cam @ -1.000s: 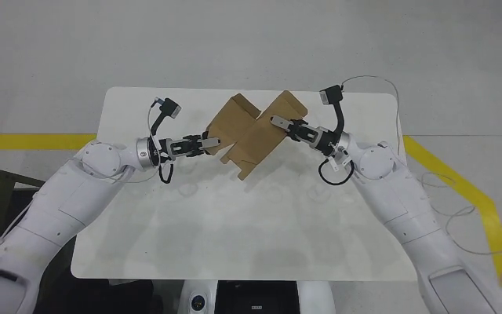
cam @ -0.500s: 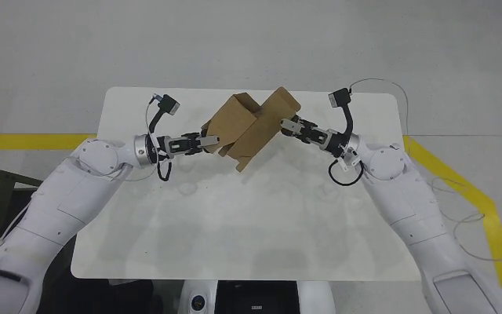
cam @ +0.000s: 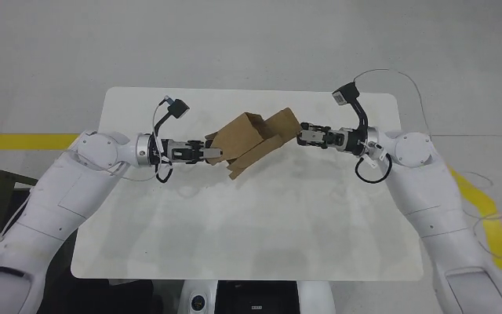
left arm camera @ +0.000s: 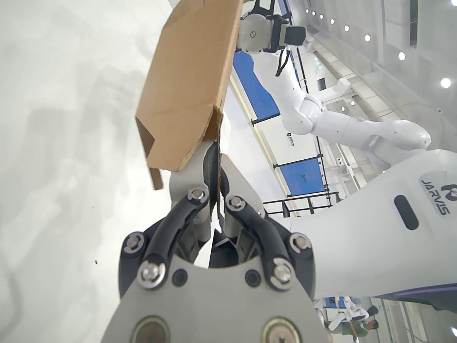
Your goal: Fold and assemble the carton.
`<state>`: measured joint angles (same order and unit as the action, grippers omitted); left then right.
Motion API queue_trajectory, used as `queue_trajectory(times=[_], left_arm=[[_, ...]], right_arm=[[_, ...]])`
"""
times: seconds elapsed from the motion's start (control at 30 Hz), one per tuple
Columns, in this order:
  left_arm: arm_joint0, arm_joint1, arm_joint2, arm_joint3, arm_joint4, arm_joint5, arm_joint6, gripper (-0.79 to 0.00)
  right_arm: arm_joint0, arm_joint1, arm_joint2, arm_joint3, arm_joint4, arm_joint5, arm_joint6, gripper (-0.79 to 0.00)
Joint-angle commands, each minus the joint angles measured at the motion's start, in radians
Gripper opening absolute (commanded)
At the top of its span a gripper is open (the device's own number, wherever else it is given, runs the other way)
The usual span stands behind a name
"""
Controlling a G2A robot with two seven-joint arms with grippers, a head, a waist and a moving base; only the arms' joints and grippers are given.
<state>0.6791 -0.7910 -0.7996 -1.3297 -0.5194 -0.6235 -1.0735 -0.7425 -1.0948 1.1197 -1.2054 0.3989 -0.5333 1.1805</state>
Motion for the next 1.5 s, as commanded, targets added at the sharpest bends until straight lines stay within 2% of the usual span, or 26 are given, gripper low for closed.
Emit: queue_trajectory(times=[0.0,0.13,0.23,0.43,0.73,1.3,1.47], left_arm=[[-0.002,-0.002,-0.004,0.002,0.008,-0.002,-0.001,-0.785],[-0.006,-0.008,-0.011,0.001,0.017,-0.007,-0.019,-0.785],[-0.008,-0.013,-0.011,-0.002,0.011,-0.012,-0.043,-0.785],[-0.015,-0.026,-0.002,-0.001,-0.001,-0.021,-0.101,-0.785],[-0.025,-0.039,0.014,-0.021,0.001,-0.002,-0.121,-0.785],[-0.028,-0.041,0.026,-0.038,-0.007,0.009,-0.132,-0.785],[-0.029,-0.042,0.032,-0.044,-0.009,0.009,-0.132,-0.785]], right_arm=[[-0.001,0.004,0.010,0.001,-0.017,0.003,-0.005,0.000],[-0.007,0.008,0.022,-0.016,-0.021,-0.009,-0.006,0.000],[-0.009,0.002,0.006,-0.037,0.042,-0.040,0.021,0.000],[0.031,-0.018,-0.076,-0.048,0.121,-0.059,0.047,0.000],[0.084,-0.034,-0.201,-0.061,0.173,-0.062,0.044,0.000],[0.151,-0.020,-0.316,0.002,0.169,-0.096,0.010,0.000],[0.158,-0.018,-0.356,0.009,0.190,-0.106,0.001,-0.037]])
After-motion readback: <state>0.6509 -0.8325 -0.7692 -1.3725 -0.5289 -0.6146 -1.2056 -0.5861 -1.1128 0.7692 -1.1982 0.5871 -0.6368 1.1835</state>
